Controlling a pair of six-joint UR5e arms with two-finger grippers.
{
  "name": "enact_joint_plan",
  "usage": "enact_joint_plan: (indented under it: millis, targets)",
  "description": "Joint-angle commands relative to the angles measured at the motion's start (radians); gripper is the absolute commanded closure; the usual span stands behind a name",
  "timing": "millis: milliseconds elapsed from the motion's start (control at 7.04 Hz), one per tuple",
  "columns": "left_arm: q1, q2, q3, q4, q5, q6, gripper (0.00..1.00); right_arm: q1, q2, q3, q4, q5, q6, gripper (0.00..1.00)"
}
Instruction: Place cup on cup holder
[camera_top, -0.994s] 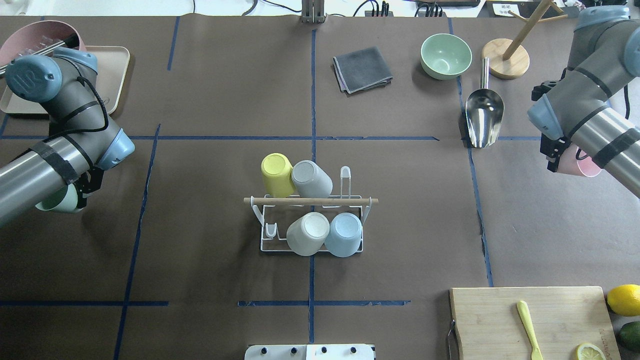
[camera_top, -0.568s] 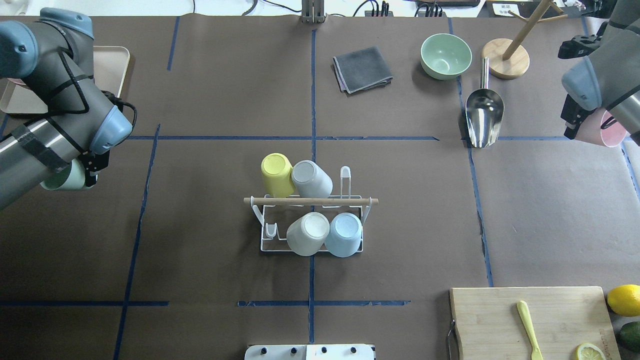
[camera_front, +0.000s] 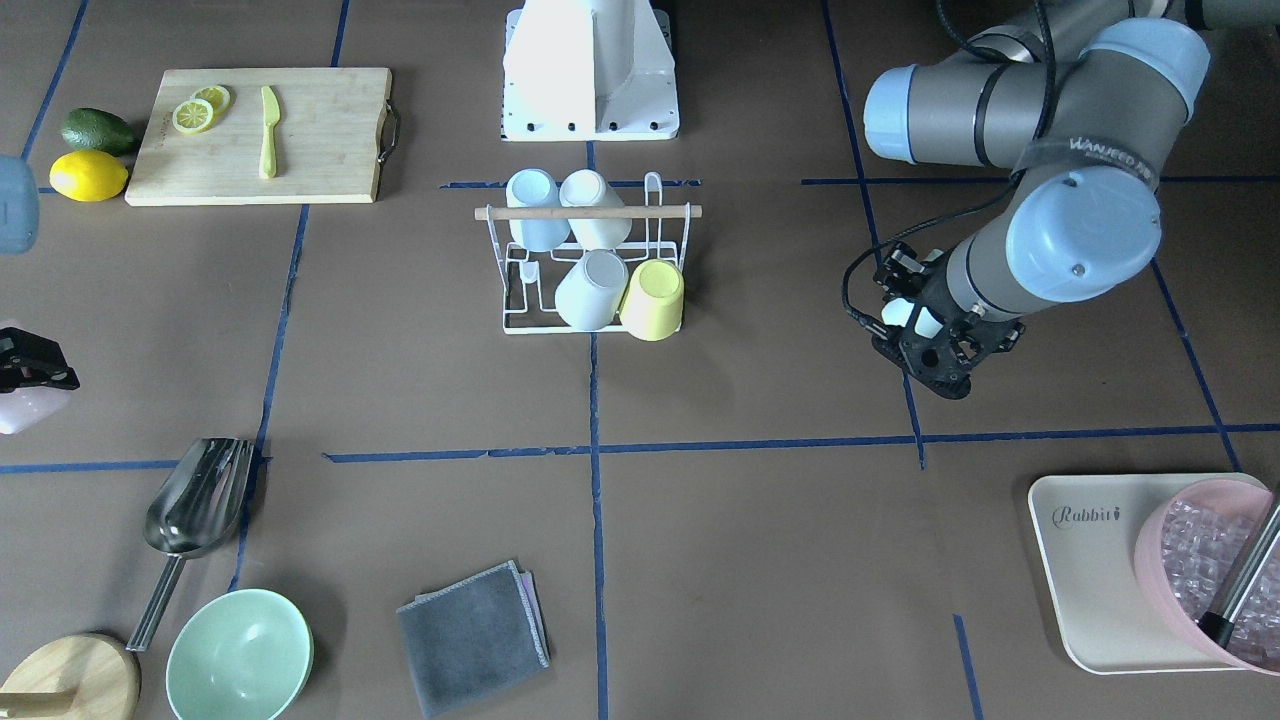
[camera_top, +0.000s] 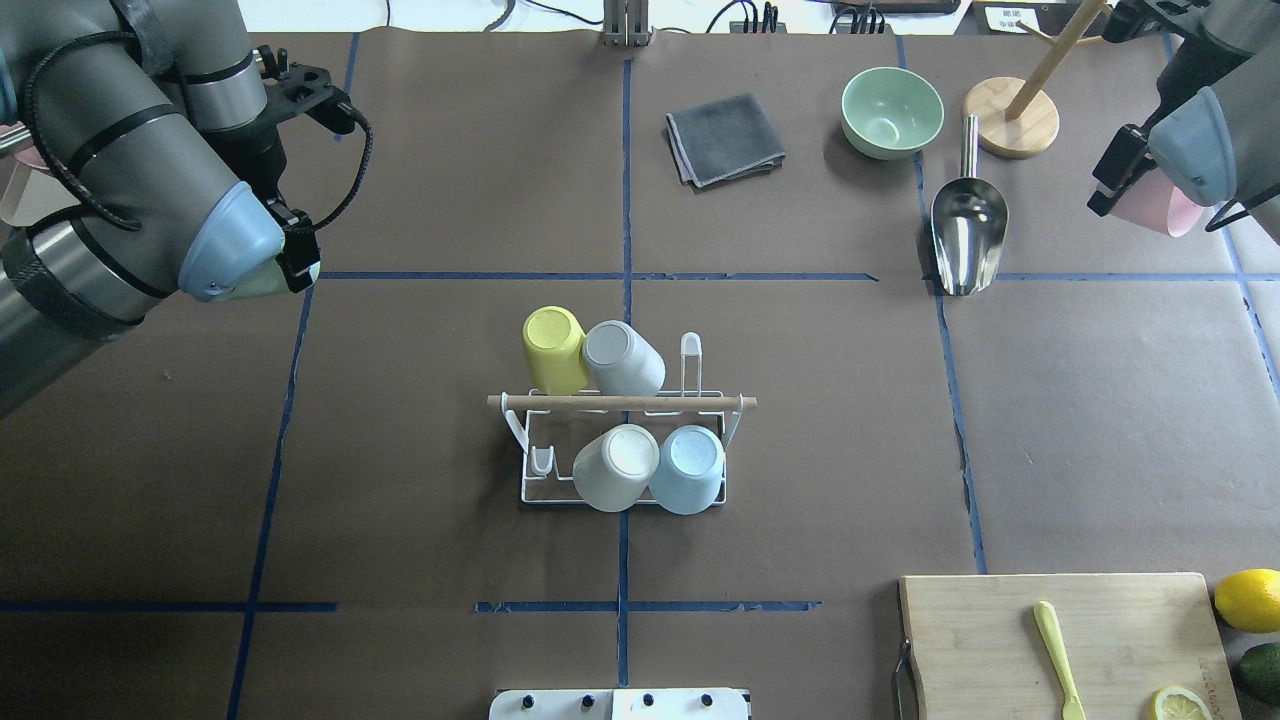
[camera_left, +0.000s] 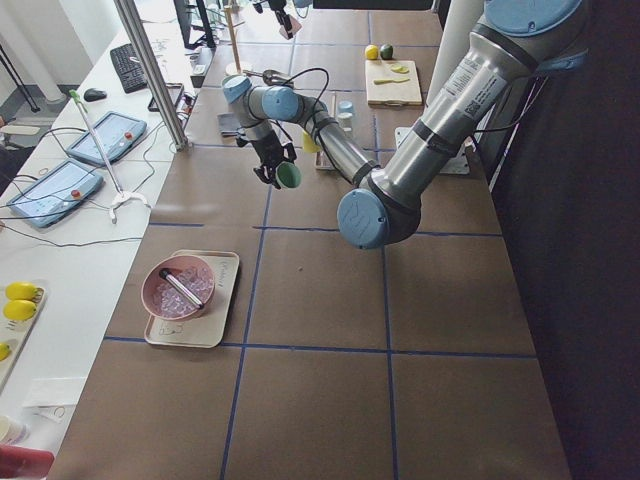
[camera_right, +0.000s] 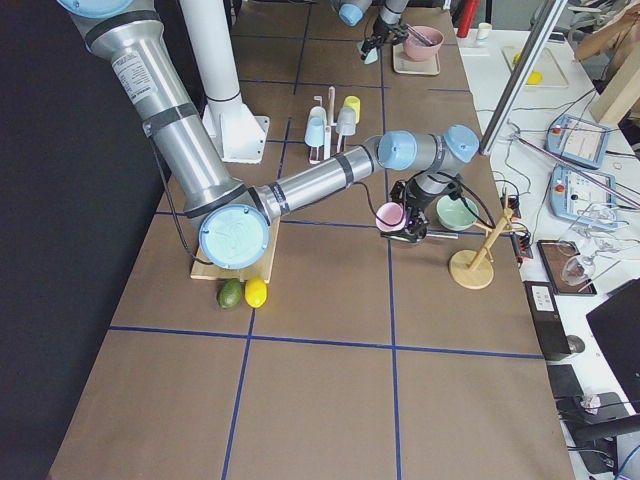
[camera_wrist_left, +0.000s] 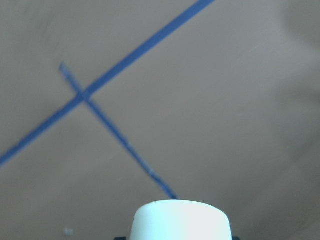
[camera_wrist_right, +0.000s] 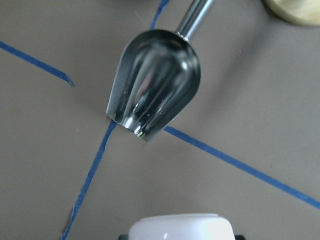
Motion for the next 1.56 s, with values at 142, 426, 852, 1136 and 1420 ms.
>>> enact_joint_plan:
  millis: [142,426,852,1136,1420]
  targets:
    - [0.021,0.070,-0.103,-0.313,-0.047,-0.143,0.93,-0.019,-0.001,0.006,0.172,0.099,-0.039,1.00]
    - [0.031,0.089,-0.111,-0.608,-0.113,-0.336,0.93,-0.023,-0.003,0.032,0.352,0.118,0.057,1.00]
    - [0.014,0.217,-0.170,-1.045,-0.155,-0.445,0.93,-0.038,-0.001,0.005,0.726,0.078,0.140,1.00]
    - [0.023,0.241,-0.166,-1.294,-0.135,-0.526,0.93,-0.072,0.004,0.002,0.996,0.077,0.300,1.00]
    - [0.061,0.248,-0.180,-1.503,0.057,-0.529,0.93,-0.124,0.004,0.003,1.238,0.048,0.474,1.00]
